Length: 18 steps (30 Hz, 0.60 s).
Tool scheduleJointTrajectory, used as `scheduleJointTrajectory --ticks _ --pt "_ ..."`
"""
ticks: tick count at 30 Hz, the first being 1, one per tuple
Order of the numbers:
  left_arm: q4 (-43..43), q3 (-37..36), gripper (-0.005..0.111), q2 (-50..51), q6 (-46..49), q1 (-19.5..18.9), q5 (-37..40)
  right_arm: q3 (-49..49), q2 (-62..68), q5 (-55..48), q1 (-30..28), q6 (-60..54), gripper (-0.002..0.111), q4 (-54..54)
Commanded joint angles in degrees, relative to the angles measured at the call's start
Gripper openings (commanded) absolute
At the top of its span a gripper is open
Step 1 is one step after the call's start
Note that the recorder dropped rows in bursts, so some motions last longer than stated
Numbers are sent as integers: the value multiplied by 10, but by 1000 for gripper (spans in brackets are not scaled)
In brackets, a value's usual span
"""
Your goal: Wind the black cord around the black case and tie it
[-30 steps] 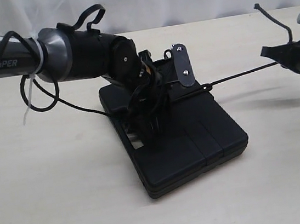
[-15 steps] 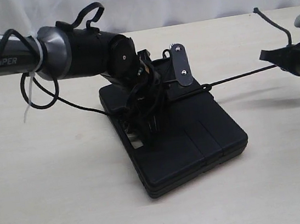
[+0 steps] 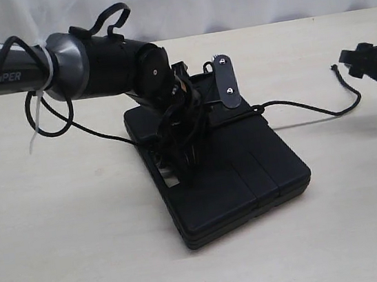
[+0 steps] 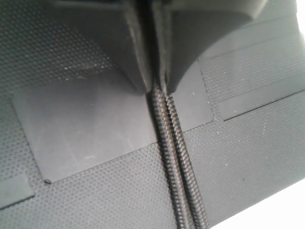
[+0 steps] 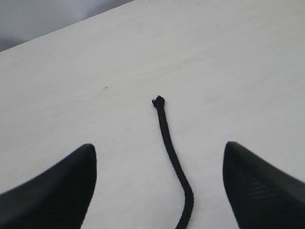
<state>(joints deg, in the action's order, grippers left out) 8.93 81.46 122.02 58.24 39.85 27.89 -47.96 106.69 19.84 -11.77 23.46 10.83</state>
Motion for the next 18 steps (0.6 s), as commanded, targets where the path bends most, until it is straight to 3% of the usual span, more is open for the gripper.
scheduleJointTrajectory --ticks 1,5,9,10,11,13,18 --pt "-37 -20 0 36 0 -12 81 -10 -42 -58 1 5 71 45" --pt "-31 -19 2 24 -33 -12 52 -10 -76 -83 47 8 71 131" --pt "-23 -19 27 4 -41 -11 61 -10 -82 -95 89 8 68 132" --pt "-23 -19 40 -3 -43 -11 72 -10 -83 -102 98 6 65 146" --pt "-23 -19 45 -8 -43 -11 81 -11 -82 -111 103 6 63 159" --pt "-23 -19 51 -21 -43 -11 94 -16 -86 -143 112 6 52 170" --pt "17 -19 51 -64 -44 -11 84 -43 -142 -290 139 -3 7 170"
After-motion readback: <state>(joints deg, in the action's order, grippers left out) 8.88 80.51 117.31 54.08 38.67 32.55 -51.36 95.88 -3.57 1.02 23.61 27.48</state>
